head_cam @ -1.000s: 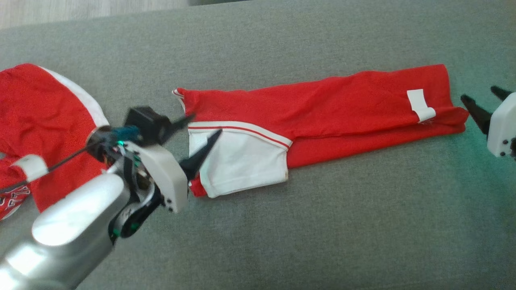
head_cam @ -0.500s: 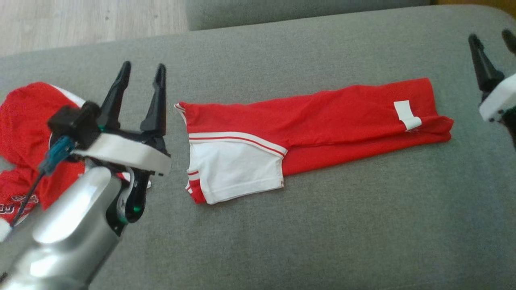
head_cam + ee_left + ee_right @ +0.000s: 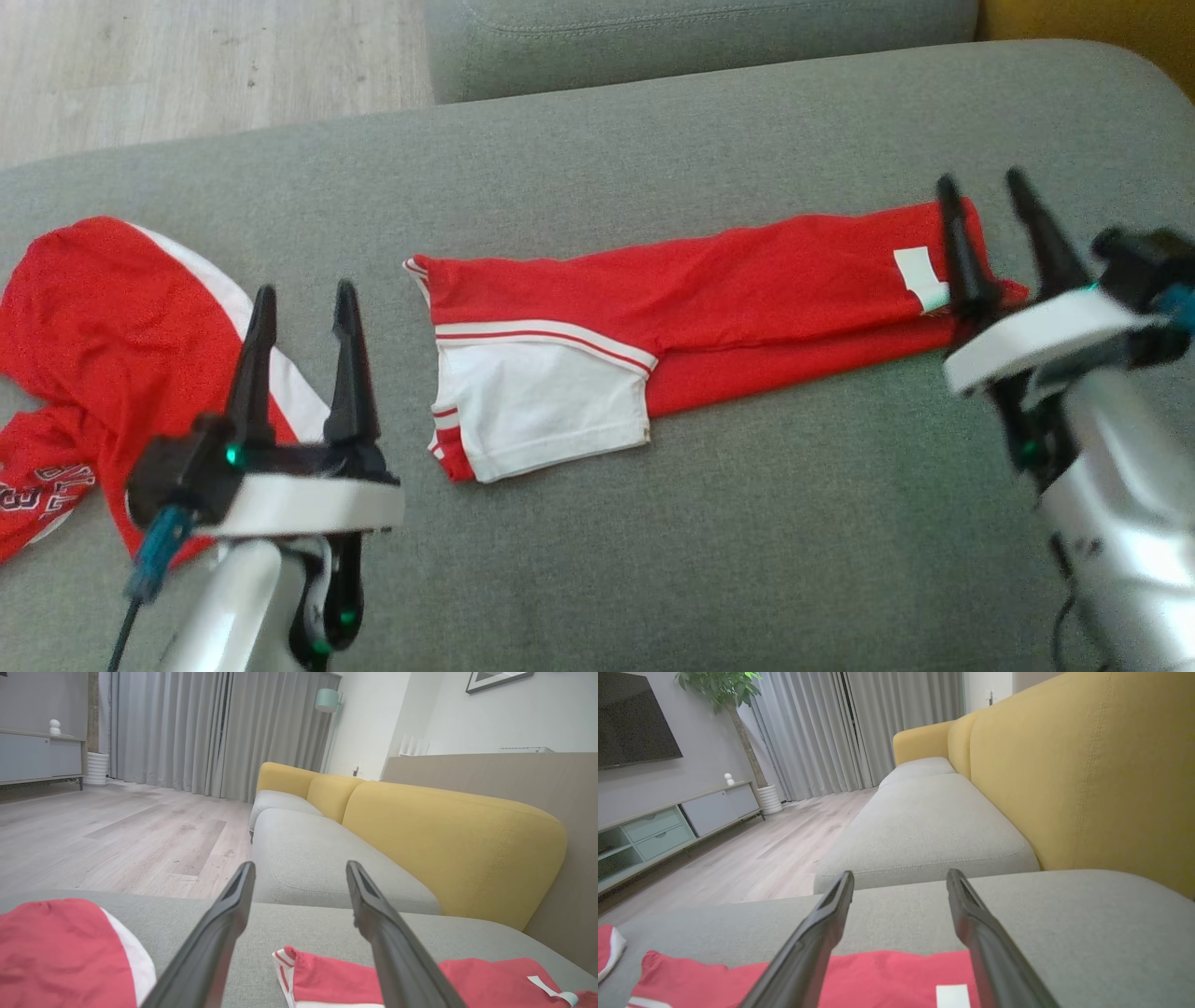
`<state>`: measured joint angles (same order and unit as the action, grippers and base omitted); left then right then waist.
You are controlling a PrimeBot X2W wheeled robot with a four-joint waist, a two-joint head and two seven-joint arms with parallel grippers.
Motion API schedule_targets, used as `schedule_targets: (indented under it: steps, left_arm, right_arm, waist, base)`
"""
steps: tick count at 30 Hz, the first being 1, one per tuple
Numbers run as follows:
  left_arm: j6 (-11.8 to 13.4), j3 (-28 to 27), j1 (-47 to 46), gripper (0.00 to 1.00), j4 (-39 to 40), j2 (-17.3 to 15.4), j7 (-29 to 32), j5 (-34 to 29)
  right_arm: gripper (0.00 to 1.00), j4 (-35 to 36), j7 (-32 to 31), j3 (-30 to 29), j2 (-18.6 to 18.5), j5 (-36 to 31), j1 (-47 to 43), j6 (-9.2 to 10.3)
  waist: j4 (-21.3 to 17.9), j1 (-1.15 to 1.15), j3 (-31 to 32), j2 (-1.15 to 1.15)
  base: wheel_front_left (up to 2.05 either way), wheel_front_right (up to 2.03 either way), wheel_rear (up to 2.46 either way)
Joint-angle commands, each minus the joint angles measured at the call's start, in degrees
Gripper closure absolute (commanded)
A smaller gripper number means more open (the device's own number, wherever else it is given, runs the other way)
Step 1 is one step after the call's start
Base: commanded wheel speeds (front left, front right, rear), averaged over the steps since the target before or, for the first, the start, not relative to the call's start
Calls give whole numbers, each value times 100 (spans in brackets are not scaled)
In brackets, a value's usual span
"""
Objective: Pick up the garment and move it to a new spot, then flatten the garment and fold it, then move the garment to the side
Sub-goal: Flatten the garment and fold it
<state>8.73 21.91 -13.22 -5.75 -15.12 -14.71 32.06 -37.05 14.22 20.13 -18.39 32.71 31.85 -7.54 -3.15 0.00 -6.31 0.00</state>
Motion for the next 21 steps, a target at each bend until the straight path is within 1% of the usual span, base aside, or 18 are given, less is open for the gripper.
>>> schedule_targets:
  steps: [1,4,7,12,17,19,21]
  left_arm:
    - [-89,-412,-113,0,181,26,-28,-129]
    - [-349,-829,120,0,221,349,-28,-405]
    - [-646,-1060,177,0,185,555,-29,-678]
    - [-1023,-1274,34,0,89,796,-29,-1033]
    - [-1270,-1351,-177,0,-21,981,-29,-1240]
    - [-1334,-1372,-245,0,-60,1036,-29,-1291]
    - [-1384,-1404,-308,0,-82,1080,-29,-1335]
  right_arm:
    - [0,280,75,-99,121,-196,-102,5]
    - [0,465,76,-408,368,-628,-421,5]
    - [0,463,61,-744,435,-954,-496,5]
    - [0,60,-315,-1602,508,-1439,-286,5]
    - [0,-567,-856,-2639,641,-2136,91,5]
    - [0,-723,-999,-3032,747,-2348,247,5]
    - [0,-858,-1196,-3296,882,-2493,370,5]
  waist:
    - [-10,0,-4,0]
    - [-14,0,-36,0]
    - [12,0,-110,0]
    - [81,0,-349,0]
    - [204,0,-722,0]
    - [248,0,-865,0]
    - [282,0,-988,0]
  base:
    - [0,0,0]
    - [0,0,0]
    - [0,0,0]
    - [0,0,0]
    - [0,0,0]
    - [0,0,0]
    - [0,0,0]
